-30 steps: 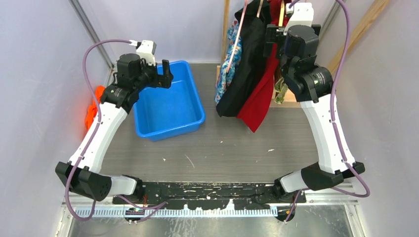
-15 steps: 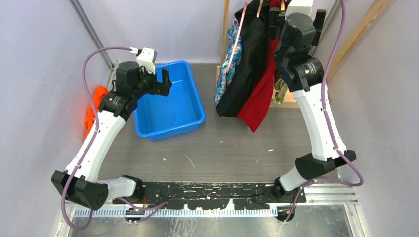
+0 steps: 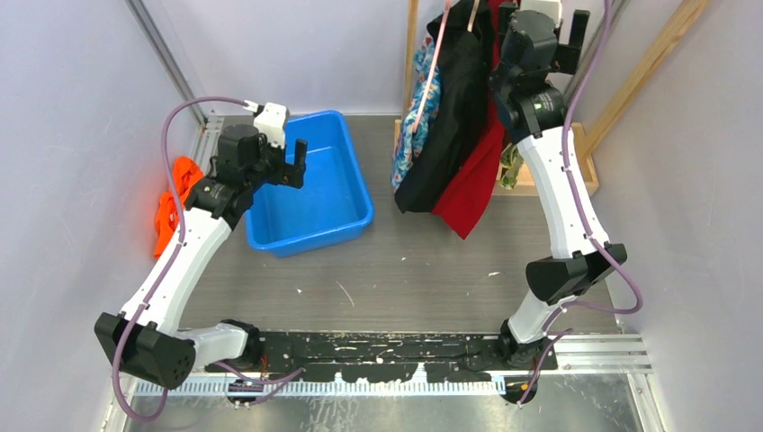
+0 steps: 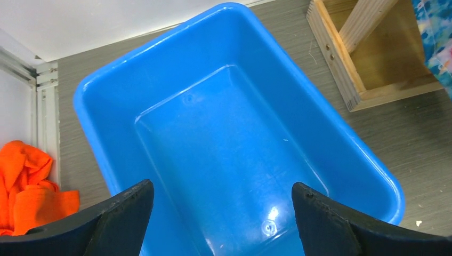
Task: Remove the skirt from the hanger
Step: Pick up the hanger from the clothesline.
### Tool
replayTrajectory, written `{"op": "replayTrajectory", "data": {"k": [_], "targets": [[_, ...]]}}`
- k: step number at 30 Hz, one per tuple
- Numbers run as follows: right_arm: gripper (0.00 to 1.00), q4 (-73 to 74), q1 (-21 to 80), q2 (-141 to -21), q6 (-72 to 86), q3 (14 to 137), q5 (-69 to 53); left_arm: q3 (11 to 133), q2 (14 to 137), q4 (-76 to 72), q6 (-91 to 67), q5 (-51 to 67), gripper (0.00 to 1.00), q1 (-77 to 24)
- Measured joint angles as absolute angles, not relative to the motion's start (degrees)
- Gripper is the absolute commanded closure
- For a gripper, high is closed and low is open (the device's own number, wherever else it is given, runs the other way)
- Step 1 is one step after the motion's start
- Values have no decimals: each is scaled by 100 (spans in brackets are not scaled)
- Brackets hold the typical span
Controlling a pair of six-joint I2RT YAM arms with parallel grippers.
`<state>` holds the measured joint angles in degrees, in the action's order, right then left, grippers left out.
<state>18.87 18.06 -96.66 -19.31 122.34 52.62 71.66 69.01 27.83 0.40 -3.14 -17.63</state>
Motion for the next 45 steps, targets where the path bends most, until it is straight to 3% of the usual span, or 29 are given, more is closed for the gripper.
{"op": "replayTrajectory", "data": {"k": [13, 22, 45], "targets": [[5, 2893, 403, -9677, -270, 12289, 4270, 7015, 6901, 2766, 178, -495, 1, -1763], [6, 3124, 405, -9625, 255, 12226, 3389, 7002, 6958, 2764, 178, -497, 1, -1763], [8, 2945, 357, -10285, 530, 13043, 3439, 6849, 6958, 2746, 355, -692, 1, -1763]]}}
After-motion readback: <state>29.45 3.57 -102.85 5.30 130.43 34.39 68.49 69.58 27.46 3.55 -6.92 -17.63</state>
